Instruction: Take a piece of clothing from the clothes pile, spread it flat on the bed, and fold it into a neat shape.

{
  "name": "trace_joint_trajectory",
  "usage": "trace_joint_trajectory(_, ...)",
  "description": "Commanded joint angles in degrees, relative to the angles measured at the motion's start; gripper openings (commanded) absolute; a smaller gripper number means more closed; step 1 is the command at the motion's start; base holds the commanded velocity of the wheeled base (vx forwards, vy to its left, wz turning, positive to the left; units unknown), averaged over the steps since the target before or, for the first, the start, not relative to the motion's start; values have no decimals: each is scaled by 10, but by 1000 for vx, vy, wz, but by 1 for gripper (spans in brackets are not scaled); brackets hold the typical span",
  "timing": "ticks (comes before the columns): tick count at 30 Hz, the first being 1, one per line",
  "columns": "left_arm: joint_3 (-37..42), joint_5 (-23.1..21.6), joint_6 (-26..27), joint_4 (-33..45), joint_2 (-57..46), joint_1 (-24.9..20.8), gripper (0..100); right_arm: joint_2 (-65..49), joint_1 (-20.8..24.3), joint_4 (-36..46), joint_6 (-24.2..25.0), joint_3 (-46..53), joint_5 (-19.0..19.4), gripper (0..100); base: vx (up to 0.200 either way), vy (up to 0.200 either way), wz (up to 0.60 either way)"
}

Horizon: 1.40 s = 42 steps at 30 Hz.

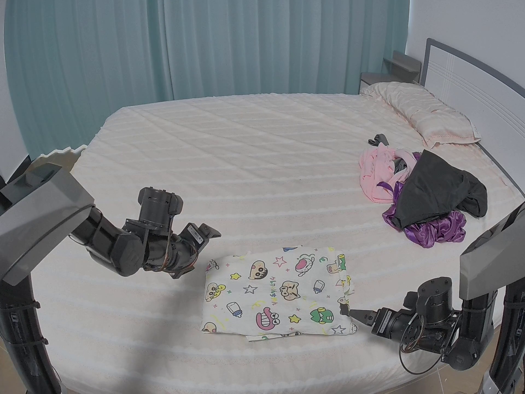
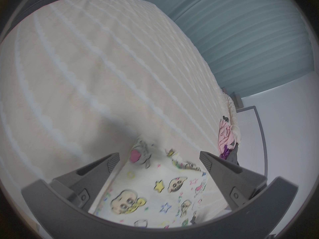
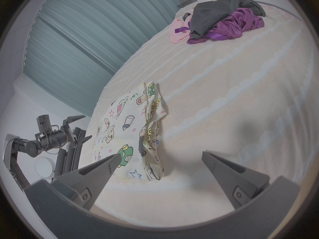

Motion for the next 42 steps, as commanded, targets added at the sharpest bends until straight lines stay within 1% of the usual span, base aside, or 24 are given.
trace_joint_trajectory(1,95,-6,-4,-6,-82,0,100,3,0,-3,1,4,0,100,0,0,0)
trace_joint_trajectory(2,100,-7,-4,-7,-84,0,100,3,0,-3,1,4,0,100,0,0,0)
trace_joint_trajectory(3,123,-14,-8,-13,-92,0,100,3,0,-3,1,4,0,100,0,0,0)
trace_joint_trajectory(6,180,-29,-33,-45,-108,1,100,1,0,-3,0,9,0,100,0,0,0)
trace_joint_trajectory(7,182,-29,-34,-48,-108,1,100,1,0,-3,0,9,0,100,0,0,0)
trace_joint_trajectory(8,218,-33,-52,-81,-118,1,100,1,0,-3,1,9,0,100,0,0,0)
trace_joint_trajectory(11,276,-34,-64,-136,-129,0,100,3,1,-3,0,13,1,100,0,0,0)
trace_joint_trajectory(16,333,-52,-74,-216,-123,0,100,3,8,-3,-1,23,2,100,0,0,0)
trace_joint_trajectory(21,345,-63,-86,-227,-124,-5,100,7,9,-3,-1,21,9,100,0,0,0)
trace_joint_trajectory(23,342,-78,-95,-227,-128,-5,100,9,16,-3,-1,15,19,100,0,0,0)
trace_joint_trajectory(26,341,-92,-98,-227,-128,-5,100,6,26,-3,-5,3,22,100,0,0,0)
trace_joint_trajectory(32,337,-94,-98,-229,-123,-4,100,15,54,-3,-5,-17,24,100,0,0,0)
trace_joint_trajectory(36,337,-94,-97,-236,-123,-4,100,34,57,-3,-8,-36,25,100,0,0,0)
trace_joint_trajectory(37,341,-94,-97,-249,-122,-4,100,52,56,-3,-11,-48,31,100,0,0,0)
trace_joint_trajectory(38,344,-94,-97,-256,-120,-3,100,59,54,-3,-11,-55,36,0,0,0,0)
trace_joint_trajectory(42,347,-94,-98,-266,-117,0,100,64,51,-3,-14,-57,45,0,0,0,0)
